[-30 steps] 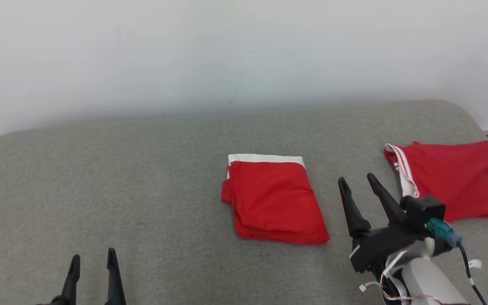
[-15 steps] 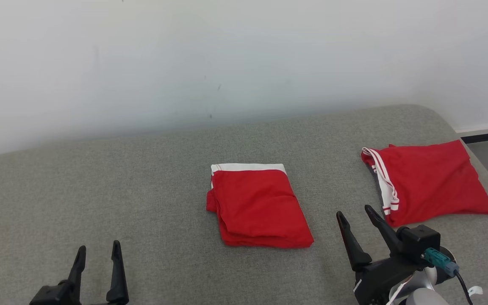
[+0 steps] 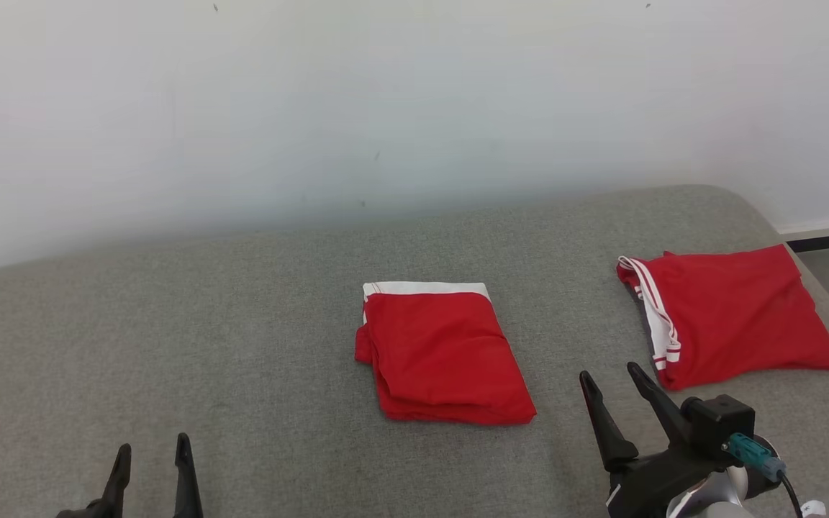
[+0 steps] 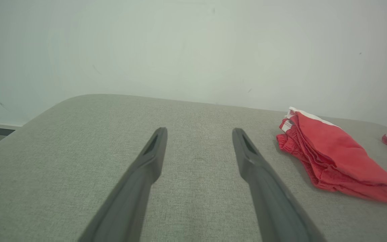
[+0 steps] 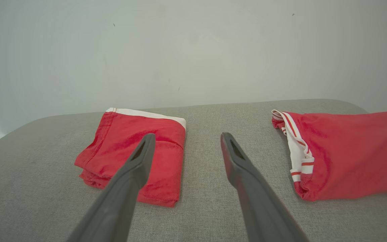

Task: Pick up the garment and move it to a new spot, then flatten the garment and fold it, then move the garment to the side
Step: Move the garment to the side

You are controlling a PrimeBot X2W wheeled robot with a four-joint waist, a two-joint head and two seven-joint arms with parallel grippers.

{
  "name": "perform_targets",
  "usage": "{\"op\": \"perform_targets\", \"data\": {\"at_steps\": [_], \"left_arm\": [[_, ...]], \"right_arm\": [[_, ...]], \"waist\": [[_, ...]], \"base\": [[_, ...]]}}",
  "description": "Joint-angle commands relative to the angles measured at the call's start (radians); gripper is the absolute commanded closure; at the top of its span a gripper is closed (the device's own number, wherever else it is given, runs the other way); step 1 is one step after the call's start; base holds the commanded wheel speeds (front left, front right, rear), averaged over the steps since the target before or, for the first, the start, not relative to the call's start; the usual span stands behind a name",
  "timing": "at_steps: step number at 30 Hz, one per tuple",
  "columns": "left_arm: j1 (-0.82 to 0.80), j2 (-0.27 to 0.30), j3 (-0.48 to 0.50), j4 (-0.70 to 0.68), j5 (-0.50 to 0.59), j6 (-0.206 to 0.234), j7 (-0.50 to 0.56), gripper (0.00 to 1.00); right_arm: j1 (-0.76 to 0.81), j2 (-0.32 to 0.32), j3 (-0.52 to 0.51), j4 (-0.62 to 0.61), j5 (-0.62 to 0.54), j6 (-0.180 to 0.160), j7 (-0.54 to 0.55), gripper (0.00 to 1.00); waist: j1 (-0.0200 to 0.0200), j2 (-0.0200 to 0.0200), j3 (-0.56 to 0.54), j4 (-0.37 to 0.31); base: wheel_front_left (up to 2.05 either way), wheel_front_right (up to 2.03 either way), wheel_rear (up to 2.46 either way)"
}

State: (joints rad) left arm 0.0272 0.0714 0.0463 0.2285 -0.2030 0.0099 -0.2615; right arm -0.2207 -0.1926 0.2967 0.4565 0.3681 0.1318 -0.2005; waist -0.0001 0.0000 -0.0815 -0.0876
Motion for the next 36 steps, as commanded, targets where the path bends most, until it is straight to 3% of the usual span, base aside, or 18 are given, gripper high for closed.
{"op": "perform_targets", "data": {"at_steps": [1,26,32,36], "left_arm": [[0.009,-0.002,0.006,-0.006,0.005,0.004,-0.004,0.00],[0.005,-0.013,0.036,0.017,0.011,-0.011,-0.003,0.00],[0.001,-0.014,0.026,0.014,0.016,-0.015,-0.003,0.00],[0.012,-0.016,0.015,0.002,0.018,-0.017,-0.003,0.00]], "right_arm": [[0.015,0.003,-0.007,0.001,0.001,-0.003,-0.004,0.00],[0.055,0.044,-0.096,-0.025,-0.015,-0.003,0.014,0.00],[0.025,0.032,-0.118,-0.029,-0.011,-0.003,0.032,0.00],[-0.029,0.019,-0.122,-0.008,0.009,-0.003,0.099,0.00]], "waist": [[0.0001,0.0000,0.000,0.002],[0.0001,0.0000,0.004,0.018],[0.0001,0.0000,0.019,0.054],[0.0001,0.0000,0.037,0.089]], "base": [[0.00,0.00,0.00],[0.00,0.00,0.00],[0.00,0.00,0.00],[0.00,0.00,0.00]]}}
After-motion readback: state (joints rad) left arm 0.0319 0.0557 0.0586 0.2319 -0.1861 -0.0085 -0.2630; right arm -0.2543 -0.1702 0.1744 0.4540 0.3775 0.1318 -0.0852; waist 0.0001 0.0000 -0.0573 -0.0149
